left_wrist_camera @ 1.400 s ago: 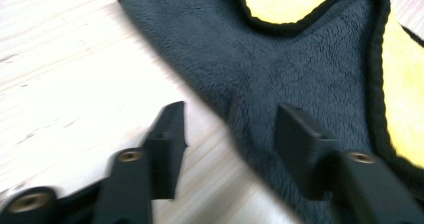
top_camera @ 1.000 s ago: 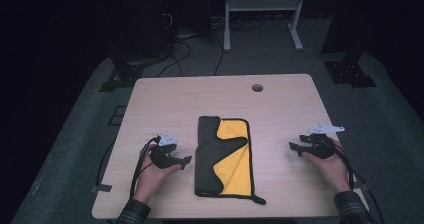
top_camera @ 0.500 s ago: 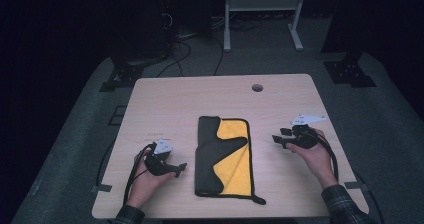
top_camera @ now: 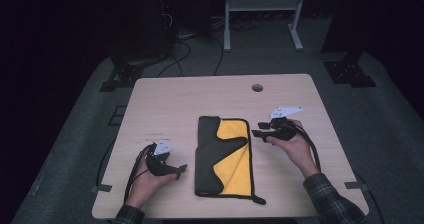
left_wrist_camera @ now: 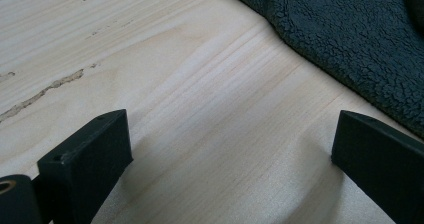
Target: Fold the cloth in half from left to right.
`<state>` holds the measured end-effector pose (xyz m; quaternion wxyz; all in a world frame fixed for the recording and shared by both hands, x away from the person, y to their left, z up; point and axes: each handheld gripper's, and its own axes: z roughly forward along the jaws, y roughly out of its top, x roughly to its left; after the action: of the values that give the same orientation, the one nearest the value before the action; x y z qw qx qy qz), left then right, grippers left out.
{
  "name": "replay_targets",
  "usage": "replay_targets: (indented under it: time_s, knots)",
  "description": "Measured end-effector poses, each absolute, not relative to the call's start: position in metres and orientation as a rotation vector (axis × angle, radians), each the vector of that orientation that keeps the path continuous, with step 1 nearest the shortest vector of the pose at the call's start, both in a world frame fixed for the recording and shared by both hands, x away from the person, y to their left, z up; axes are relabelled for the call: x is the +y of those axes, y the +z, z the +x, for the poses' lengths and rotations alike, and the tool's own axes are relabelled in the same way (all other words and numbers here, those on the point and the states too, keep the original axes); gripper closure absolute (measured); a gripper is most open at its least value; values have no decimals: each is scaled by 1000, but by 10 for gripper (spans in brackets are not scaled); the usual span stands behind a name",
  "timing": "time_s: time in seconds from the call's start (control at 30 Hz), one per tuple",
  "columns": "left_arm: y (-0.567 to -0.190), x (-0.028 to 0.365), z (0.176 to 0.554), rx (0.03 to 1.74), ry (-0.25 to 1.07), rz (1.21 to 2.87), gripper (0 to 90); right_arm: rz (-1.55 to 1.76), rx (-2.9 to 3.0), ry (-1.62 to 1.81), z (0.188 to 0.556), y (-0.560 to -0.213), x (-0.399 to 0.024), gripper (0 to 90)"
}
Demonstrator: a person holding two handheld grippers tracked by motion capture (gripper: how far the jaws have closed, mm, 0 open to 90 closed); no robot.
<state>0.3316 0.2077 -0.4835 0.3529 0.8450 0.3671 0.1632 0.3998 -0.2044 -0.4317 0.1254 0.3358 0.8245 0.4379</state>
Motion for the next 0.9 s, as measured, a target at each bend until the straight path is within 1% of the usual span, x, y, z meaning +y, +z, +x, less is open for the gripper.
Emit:
replay_targets:
  time_s: [0.03,0.37,0.63,0.9]
  knots:
    - [-484,207,332,947,419,2188,0,965,2407,1287,401,-431,-200,549]
    - [-484,207,332,944,419,2191,0,859,2498,1297,409,-435,-150,572]
    - [-484,207,332,946,416,2190,0,806,2572,1267,421,-450,-115,594]
    - [-484,207,332,946,416,2189,0,794,2612,1231,428,-462,-90,622]
